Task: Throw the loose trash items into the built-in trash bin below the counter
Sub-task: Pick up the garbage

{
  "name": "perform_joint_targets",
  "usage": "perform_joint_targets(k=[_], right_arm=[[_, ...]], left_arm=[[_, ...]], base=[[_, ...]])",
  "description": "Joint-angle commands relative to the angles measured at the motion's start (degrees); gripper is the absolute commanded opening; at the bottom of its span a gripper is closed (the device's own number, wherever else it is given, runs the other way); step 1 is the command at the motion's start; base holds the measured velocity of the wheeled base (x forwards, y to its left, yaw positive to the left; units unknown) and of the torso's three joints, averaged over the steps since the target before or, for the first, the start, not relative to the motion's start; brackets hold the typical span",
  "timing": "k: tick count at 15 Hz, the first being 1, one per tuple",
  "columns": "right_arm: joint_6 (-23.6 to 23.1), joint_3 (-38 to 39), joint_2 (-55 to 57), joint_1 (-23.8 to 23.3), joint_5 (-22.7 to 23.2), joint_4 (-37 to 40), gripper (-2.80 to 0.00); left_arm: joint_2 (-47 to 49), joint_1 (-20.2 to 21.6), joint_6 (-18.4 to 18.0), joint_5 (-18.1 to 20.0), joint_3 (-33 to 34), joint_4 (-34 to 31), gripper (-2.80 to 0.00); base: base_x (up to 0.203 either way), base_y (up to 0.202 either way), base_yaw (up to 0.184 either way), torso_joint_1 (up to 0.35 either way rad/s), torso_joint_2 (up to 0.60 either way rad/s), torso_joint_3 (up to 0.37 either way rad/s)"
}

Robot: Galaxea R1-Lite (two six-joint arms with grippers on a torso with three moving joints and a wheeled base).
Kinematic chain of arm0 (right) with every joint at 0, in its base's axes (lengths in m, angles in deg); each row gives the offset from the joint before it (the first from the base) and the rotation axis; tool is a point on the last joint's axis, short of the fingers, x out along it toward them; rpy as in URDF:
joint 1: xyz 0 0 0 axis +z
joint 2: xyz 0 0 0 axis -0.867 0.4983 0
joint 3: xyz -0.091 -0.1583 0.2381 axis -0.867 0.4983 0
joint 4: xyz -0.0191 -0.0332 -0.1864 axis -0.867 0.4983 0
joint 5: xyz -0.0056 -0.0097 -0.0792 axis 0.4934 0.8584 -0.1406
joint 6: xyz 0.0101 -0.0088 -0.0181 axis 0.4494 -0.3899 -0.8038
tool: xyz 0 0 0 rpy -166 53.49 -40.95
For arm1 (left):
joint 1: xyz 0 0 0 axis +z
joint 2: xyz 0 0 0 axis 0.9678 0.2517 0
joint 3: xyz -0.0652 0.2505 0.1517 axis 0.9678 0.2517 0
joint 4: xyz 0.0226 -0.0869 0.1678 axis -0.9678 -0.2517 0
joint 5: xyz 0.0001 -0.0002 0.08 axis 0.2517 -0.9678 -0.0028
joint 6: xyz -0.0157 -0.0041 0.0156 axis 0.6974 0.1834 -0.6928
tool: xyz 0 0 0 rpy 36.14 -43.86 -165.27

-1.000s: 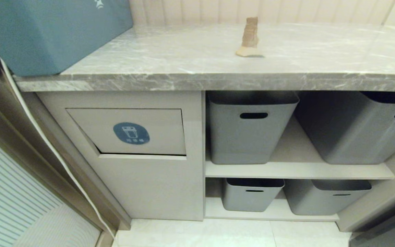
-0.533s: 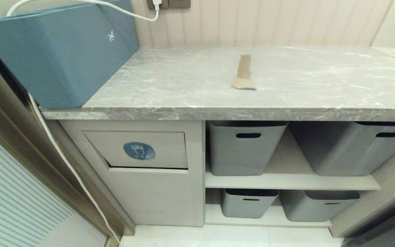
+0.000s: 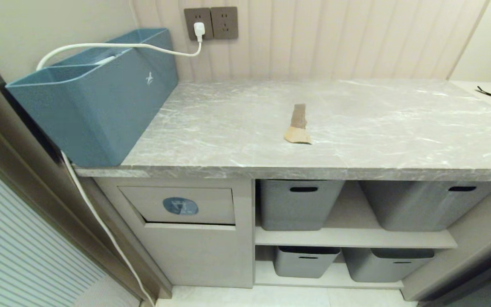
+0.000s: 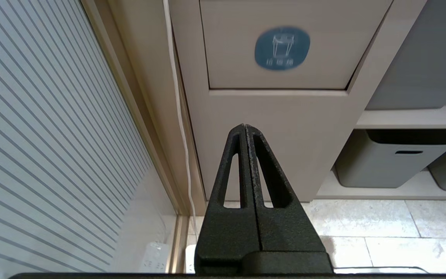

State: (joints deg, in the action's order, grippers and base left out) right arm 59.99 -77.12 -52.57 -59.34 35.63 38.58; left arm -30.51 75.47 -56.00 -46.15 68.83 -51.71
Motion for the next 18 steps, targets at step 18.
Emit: perform_joint_targets(k=[18], right_arm=[[0.4, -0.1, 0.0, 0.0, 0.2, 0.1, -2.8]], left_arm=[[0.0, 0.0, 0.0, -0.1, 0.0, 0.0, -2.8]], base=[[0.0, 0.0, 0.0, 0.167, -0.35, -0.19]])
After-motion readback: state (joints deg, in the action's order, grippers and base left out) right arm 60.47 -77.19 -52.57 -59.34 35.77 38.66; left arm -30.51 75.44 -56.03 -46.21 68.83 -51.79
